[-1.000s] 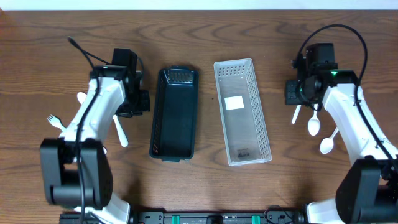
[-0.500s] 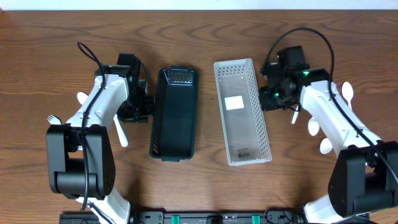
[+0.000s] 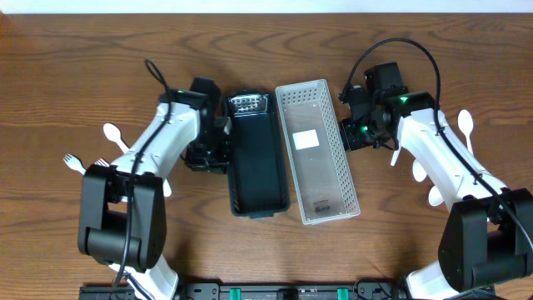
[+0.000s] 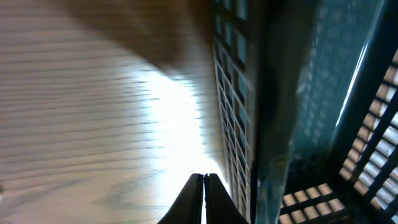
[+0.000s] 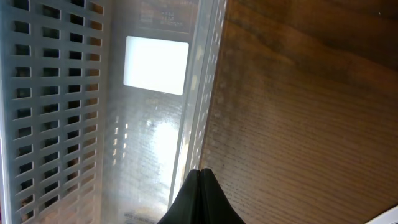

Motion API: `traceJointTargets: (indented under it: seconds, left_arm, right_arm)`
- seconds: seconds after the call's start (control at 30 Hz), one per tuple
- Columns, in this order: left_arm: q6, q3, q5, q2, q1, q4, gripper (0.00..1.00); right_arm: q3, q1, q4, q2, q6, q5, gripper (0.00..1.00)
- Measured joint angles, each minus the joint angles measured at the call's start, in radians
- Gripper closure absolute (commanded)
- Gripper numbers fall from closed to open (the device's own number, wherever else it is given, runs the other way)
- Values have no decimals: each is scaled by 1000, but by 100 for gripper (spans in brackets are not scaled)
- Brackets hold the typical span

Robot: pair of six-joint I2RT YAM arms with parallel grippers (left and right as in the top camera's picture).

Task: Pack container
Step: 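Push the black and white baskets together with both grippers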

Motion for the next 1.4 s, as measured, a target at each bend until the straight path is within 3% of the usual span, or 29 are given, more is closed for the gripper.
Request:
traceJointTargets:
  seconds: [0.33, 0.6, 1.07, 1.4]
  left_arm:
    - [0, 0, -14, 0, -35, 3, 94]
    - [0, 0, -149, 0, -29, 19, 94]
    - [0, 0, -217, 0, -21, 91, 94]
    - [0, 0, -249, 0, -21, 161, 94]
  right_arm:
    - [0, 0, 36, 0, 72, -4, 98]
    - [0, 0, 37, 0, 125, -2, 99]
    - [0, 0, -195, 0, 177, 54, 99]
    - [0, 24, -260, 0, 172, -149, 98]
